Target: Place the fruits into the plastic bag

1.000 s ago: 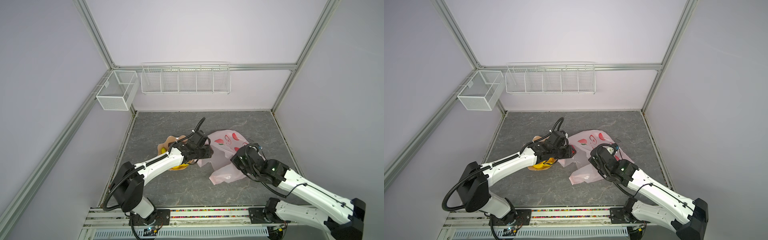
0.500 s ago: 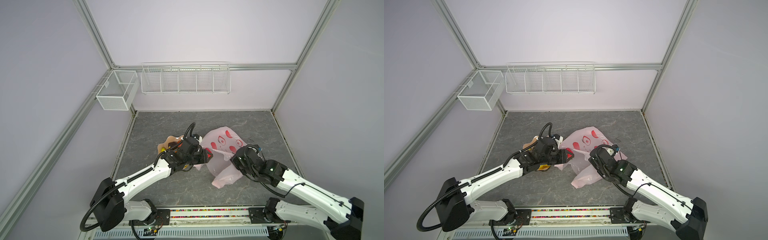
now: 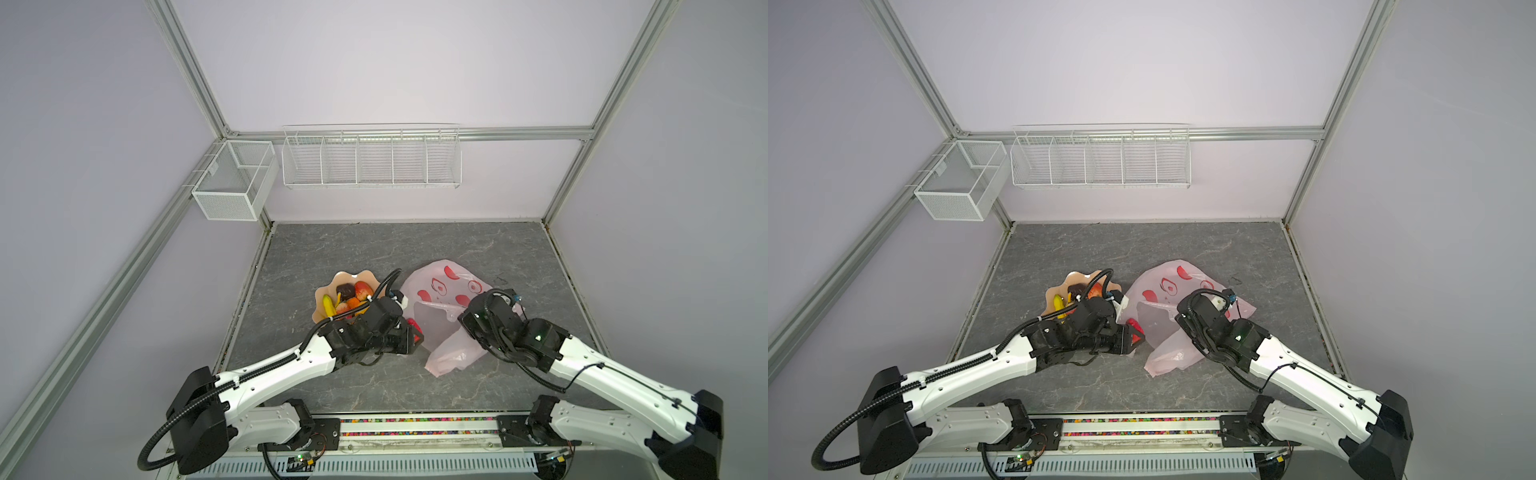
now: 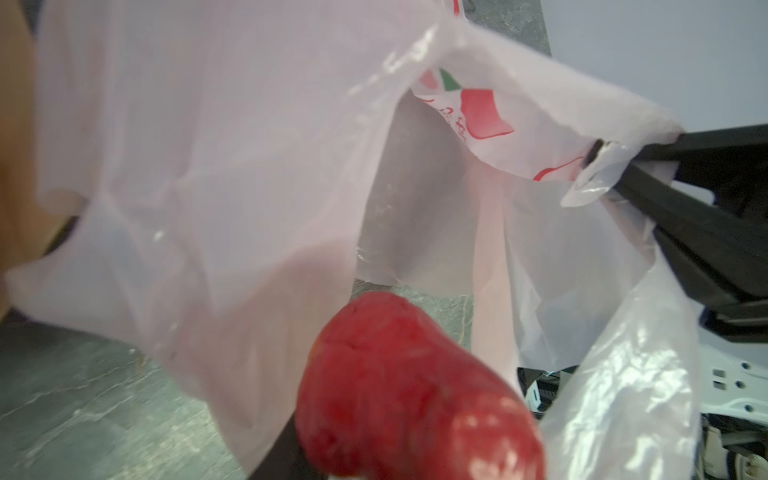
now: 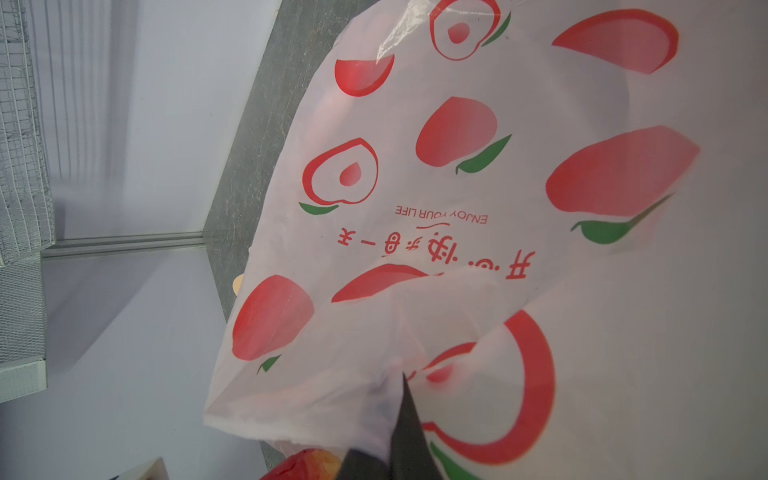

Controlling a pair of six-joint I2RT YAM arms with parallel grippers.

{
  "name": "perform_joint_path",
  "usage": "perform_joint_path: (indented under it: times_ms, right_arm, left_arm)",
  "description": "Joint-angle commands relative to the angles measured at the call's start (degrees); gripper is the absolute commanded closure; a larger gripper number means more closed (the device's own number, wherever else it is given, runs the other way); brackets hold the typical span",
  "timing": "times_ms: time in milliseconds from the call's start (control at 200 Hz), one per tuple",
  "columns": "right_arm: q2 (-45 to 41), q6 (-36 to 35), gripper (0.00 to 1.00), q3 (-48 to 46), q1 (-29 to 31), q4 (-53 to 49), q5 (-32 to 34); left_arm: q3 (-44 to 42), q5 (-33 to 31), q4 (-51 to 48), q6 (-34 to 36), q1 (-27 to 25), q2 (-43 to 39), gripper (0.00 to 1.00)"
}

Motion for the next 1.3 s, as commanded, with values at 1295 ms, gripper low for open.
perform_joint_path:
  times_ms: [1295]
  right_arm:
    - [-3.9, 7.5, 0.94, -4.6, 0.3, 3.9, -0.7]
  left_arm:
    - [27.1, 3.1, -5.2, 13.9, -2.8, 38.1, 0.95]
